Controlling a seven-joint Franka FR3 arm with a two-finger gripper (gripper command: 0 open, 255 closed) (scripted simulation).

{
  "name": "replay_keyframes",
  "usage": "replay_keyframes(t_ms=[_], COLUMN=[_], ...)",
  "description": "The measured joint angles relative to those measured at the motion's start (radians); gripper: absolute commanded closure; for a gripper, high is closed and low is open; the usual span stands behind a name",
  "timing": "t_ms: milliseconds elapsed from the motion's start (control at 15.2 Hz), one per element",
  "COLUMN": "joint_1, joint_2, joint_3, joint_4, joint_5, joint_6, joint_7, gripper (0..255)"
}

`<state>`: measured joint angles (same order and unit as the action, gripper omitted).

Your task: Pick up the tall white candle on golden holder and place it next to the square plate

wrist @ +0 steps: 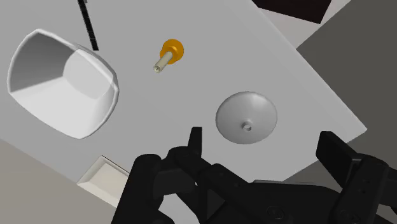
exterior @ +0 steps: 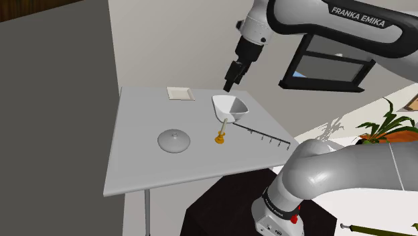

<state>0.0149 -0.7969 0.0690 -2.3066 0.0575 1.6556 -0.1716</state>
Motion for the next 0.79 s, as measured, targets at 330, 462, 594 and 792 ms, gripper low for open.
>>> replay_keyframes(t_ms=[330,462,594,792], joint_1=[-0.008,-0.017,-0.024,-0.040], joint_2=[-0.063,-0.080,-0.113,-0.133], joint_3=[-0.035,-0.064,-0.089,-0.135], joint_4=[-0.143,-0.220,-0.298,-0.410], joint_5=[-0.008,-0.017,-0.023,-0.036], joint_6=[0.114,0.197,0.266,0.392], joint_7=[-0.037,-0.068,-0.093,-0.139], gripper=[0,0,0,0])
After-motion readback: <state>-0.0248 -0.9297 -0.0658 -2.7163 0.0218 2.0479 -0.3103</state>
